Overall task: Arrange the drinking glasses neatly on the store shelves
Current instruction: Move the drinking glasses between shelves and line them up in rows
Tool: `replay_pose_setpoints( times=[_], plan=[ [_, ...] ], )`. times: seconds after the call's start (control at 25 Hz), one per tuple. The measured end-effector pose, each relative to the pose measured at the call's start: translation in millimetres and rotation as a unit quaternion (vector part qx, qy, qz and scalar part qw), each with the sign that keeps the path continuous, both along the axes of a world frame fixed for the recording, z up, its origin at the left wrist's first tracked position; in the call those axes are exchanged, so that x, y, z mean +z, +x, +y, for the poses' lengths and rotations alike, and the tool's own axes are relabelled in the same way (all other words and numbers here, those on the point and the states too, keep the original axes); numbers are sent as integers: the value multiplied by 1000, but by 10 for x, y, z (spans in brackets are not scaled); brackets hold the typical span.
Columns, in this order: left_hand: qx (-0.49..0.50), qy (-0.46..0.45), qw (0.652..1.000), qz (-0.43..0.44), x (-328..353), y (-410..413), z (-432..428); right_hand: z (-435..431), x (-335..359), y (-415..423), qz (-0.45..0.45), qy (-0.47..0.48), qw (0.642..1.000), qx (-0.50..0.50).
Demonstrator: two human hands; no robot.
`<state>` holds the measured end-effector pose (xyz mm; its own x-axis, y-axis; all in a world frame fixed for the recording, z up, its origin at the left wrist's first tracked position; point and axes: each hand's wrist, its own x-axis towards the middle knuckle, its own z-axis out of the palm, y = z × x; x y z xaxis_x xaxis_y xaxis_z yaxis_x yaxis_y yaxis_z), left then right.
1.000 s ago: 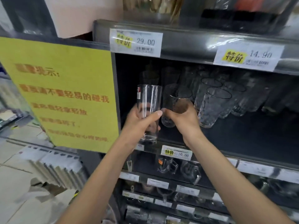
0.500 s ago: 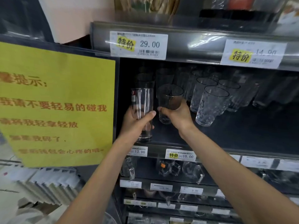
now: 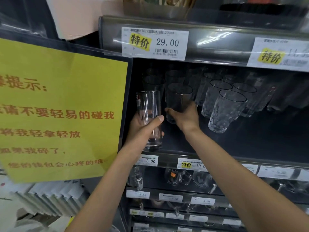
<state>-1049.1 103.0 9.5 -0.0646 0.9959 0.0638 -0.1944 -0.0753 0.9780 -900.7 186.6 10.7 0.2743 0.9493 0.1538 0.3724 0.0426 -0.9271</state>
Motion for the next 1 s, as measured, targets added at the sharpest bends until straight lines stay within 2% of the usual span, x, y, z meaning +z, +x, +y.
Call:
replay_pose_setpoints(
  times=[0.24, 1.0],
  plan=[
    [-16, 26, 1000, 4, -4, -31, -17, 78, 20, -50, 52, -21, 998, -15],
    [-33, 34, 999, -14, -60, -59, 35, 261, -135, -116, 75, 7, 997, -21]
  ],
)
